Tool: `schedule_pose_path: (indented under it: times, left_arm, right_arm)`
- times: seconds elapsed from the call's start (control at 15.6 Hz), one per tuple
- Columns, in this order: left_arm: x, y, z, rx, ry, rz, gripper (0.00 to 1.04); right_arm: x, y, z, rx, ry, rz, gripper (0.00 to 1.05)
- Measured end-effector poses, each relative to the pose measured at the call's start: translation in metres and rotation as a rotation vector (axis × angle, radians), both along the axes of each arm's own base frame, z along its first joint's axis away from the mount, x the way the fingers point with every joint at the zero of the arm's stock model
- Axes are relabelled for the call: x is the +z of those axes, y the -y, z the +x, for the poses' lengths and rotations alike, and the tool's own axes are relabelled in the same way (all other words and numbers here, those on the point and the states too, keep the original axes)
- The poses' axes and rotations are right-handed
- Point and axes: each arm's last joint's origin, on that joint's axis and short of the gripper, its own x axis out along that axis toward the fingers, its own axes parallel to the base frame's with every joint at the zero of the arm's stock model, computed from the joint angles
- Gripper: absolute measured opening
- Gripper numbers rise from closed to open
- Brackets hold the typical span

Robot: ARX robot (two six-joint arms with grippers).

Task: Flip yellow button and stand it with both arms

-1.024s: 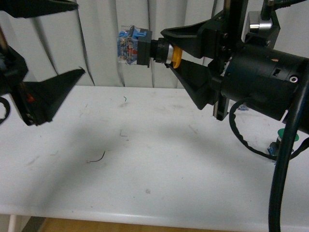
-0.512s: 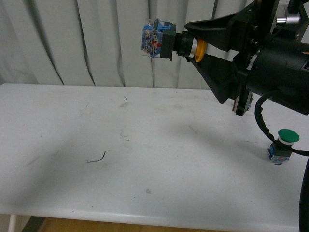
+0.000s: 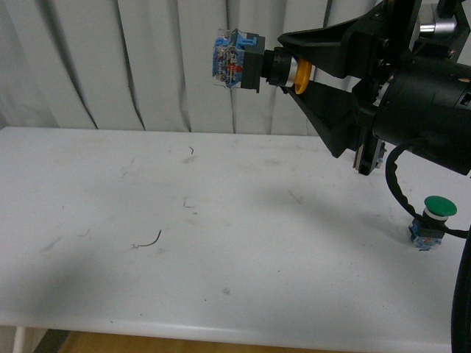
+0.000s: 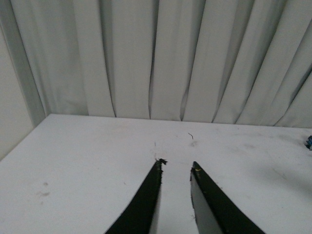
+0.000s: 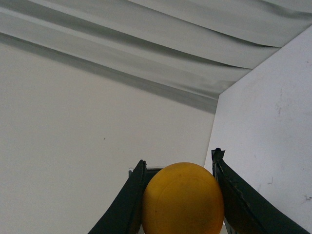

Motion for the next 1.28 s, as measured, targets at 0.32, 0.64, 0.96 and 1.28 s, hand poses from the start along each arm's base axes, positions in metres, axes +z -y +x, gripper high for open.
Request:
schedule_pose_path:
  times: [0.32,0.64,0.96,1.28]
  left_arm:
    - [-0.022,0.01,-0.013,0.01,-0.008,0.016,0.02]
    - [-0.034,0.01,-0.023,0.008,-0.005,0.016,0.02]
    - [-0.044,0.01,-0.029,0.009,0.0,0.016,0.02]
    - [-0.046,0.01,-0.037,0.008,-0.022,0.016,0.02]
  right_arm:
    - [0.0,-0.002,-0.001,0.008,0.006,-0.005,0.36]
    - [0.0,-0.002,-0.001,0.009,0.007,-0.005,0.36]
    - [0.003,-0.01,-0.005,0.029,0.016,-0.002,0.36]
    - [0.002,-0.01,-0.006,0.029,0.019,-0.012,0.36]
